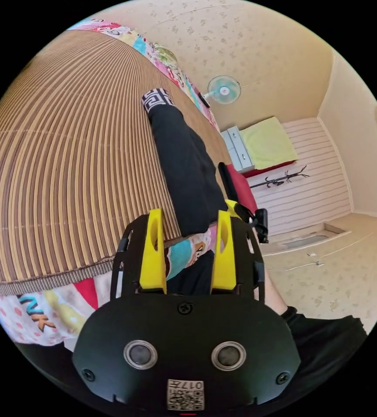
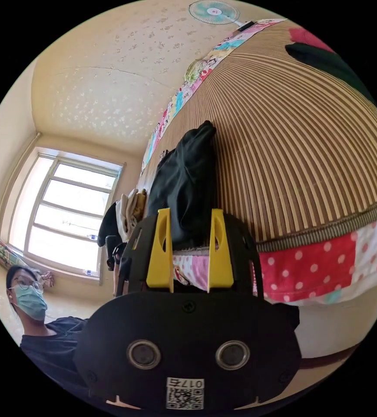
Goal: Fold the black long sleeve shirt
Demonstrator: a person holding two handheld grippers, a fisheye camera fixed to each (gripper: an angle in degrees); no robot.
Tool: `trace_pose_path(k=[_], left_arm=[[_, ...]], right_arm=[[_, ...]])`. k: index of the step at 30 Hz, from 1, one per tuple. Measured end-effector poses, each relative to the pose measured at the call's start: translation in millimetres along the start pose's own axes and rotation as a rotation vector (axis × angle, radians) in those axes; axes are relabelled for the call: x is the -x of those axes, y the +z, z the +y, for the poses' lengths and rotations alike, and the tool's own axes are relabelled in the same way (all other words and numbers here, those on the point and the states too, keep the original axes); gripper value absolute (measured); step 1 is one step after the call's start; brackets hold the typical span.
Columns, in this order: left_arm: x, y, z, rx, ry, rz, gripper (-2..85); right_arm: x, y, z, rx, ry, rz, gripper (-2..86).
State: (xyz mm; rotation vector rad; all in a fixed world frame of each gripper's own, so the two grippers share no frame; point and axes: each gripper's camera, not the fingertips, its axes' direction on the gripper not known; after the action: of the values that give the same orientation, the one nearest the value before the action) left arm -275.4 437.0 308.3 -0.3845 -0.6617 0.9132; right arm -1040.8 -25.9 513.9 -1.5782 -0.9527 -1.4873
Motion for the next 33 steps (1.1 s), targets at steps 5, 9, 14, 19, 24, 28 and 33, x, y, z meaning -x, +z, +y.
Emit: trace_pose_path(k=[5, 9, 14, 19, 24, 28, 33], left_arm=[[-2, 29, -1, 0.142, -0.079, 0.061, 5.8], [-9, 26, 32, 0.122, -0.036, 0.152, 2.7], [-10, 12, 73, 0.122, -0.084, 0.323, 0.4], [-8, -12, 101, 0.12, -0.121, 0.396, 0.0], [-16, -60, 107, 0.059, -0.08, 0.439, -0.3], [-51, -107, 112, -0.002, 0.014, 0.499, -0.4], [-109, -195, 124, -0.141, 0.155, 0.444, -0.4]], right_arm=[[29, -47, 59, -0.058, -0.047, 0.085, 13.3], [14, -66, 100, -0.079, 0.032, -0.097, 14.8], [-12, -62, 127, -0.066, 0.163, -0.335, 17.9], [-4, -51, 122, -0.016, 0.178, -0.326, 15.8], [19, -66, 129, 0.006, 0.119, -0.378, 4.7], [103, -93, 146, 0.03, -0.065, -0.317, 3.0], [213, -110, 165, 0.043, -0.24, -0.266, 2.3]])
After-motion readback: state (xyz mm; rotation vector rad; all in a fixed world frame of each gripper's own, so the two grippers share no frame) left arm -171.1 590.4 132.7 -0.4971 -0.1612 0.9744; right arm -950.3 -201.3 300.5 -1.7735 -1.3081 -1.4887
